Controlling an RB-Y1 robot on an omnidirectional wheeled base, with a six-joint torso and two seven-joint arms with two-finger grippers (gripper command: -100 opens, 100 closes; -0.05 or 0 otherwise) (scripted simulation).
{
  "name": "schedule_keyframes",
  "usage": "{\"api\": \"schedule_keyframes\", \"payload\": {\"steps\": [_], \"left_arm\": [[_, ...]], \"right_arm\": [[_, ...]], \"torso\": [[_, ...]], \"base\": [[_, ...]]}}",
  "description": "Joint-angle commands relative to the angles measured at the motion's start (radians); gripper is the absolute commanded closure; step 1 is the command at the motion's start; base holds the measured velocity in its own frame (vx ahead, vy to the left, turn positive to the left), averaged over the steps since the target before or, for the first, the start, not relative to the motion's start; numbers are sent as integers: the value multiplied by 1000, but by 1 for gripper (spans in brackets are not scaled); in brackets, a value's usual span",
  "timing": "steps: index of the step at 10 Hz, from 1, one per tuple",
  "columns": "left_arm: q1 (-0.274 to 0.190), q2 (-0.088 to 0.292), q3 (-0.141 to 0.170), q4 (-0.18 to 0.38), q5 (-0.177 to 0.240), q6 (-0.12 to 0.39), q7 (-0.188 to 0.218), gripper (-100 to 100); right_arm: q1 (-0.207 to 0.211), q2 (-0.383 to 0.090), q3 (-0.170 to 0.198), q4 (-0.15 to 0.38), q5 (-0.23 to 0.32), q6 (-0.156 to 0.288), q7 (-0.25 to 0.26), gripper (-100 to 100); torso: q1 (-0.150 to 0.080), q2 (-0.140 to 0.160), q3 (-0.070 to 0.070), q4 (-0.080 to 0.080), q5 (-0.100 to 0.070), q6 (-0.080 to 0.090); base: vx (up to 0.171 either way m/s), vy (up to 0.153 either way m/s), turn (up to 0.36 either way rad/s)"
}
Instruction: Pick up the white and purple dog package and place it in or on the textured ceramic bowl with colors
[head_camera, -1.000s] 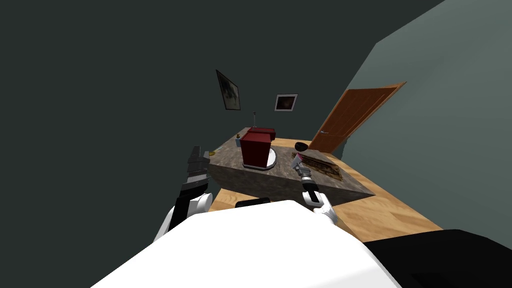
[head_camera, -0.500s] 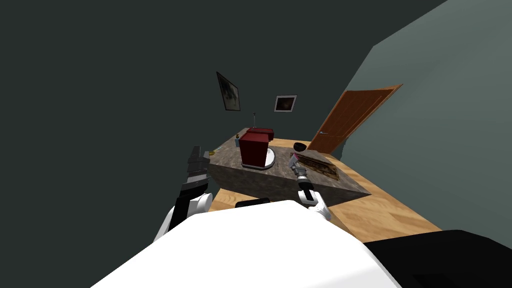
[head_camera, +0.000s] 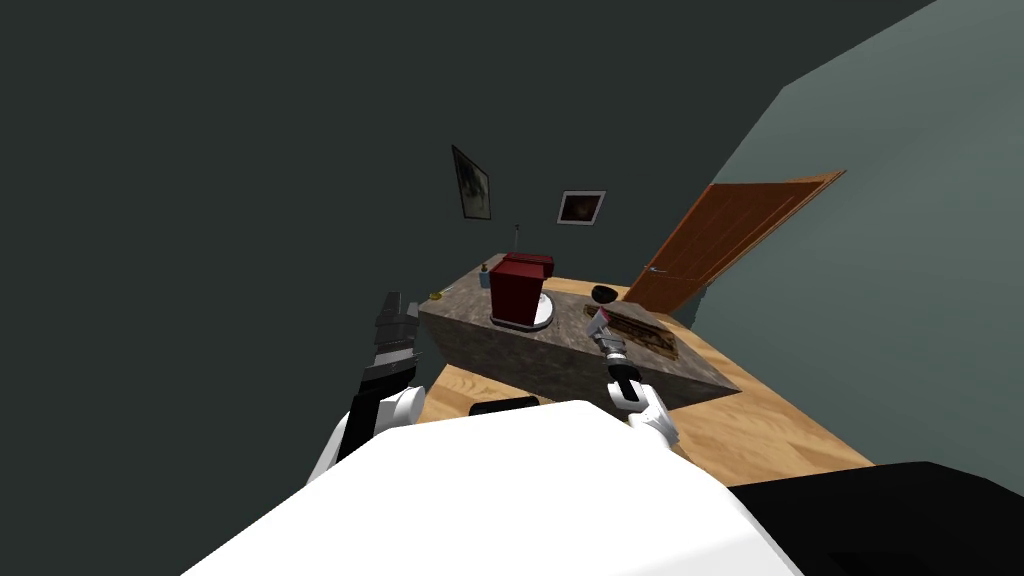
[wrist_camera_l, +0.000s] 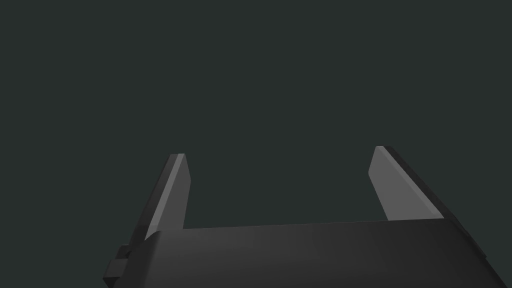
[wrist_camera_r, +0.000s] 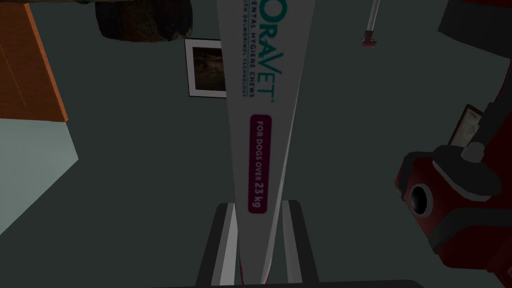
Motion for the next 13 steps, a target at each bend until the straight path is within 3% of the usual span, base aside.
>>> {"api": "schedule_keyframes", "payload": {"steps": [1, 12, 13], "left_arm": [[0, 0, 0, 0, 0, 0, 0, 0], [0, 0, 0, 0, 0, 0, 0, 0], [0, 0, 0, 0, 0, 0, 0, 0]], "right_arm": [[-13, -29, -34, 26, 20, 24, -9, 100], [-160, -240, -305, 210, 193, 208, -81, 100], [-160, -240, -305, 210, 193, 208, -81, 100]], "torso": [[0, 0, 0, 0, 0, 0], [-9, -5, -3, 0, 3, 0], [-7, -5, -2, 0, 4, 0]], "base": [[-78, -74, 105], [-74, -134, 224], [-61, -87, 81]]}}
